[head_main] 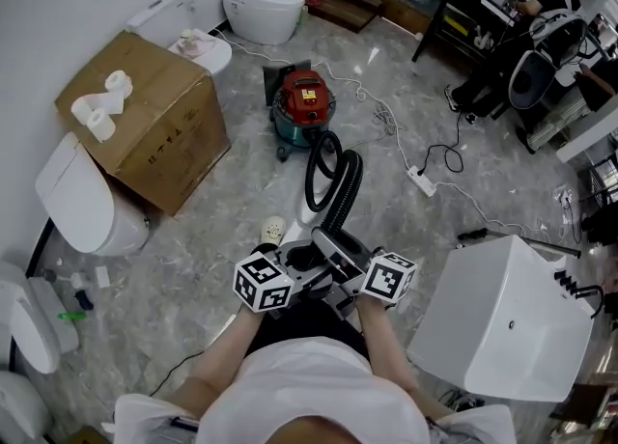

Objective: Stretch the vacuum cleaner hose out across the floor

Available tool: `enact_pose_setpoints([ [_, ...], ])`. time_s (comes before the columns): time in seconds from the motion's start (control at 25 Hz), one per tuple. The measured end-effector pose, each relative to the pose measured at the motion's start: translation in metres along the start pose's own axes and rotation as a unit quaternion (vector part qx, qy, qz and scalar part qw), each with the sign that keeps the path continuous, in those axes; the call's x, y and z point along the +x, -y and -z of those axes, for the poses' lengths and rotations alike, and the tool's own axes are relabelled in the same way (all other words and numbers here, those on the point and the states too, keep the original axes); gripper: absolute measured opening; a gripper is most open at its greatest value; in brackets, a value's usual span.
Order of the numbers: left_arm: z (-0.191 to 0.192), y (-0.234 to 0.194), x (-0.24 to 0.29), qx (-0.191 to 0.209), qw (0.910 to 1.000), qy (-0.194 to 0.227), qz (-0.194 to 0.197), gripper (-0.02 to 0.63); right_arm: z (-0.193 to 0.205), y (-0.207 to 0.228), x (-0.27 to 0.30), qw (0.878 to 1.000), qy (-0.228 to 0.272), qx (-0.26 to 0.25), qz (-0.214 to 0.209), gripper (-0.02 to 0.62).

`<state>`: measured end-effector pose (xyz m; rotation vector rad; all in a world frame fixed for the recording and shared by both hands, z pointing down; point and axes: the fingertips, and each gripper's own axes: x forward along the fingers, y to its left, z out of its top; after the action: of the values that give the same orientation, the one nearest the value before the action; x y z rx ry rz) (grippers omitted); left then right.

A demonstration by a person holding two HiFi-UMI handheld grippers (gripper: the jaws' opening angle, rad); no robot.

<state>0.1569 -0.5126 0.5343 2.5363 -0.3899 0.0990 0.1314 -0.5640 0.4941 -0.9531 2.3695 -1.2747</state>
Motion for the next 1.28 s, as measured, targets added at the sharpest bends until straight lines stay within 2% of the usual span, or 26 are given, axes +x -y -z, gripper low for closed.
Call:
enact_pose_setpoints([
  [0.52,0.013,0.023,-0.009,-0.001,1.0000,0.006,-0.002,0.163,0.018,-0.015,-0.016,1.000,-0.007,0.001,-0.012,0.207],
  [0.84,0.027,0.030,-0.019,-0.023,0.9996,-0.003,-0.018,0.163,0.035,-0.017,-0.020,0.999,-0.018,0.021,-0.017,0.207],
  [1.28,0.038,0.044,-0.017,-0.021,0.9995,-0.024,0.000,0.163,0.042,-0.018,-0.036,1.000,-0.002,0.029,-0.010,0.207],
])
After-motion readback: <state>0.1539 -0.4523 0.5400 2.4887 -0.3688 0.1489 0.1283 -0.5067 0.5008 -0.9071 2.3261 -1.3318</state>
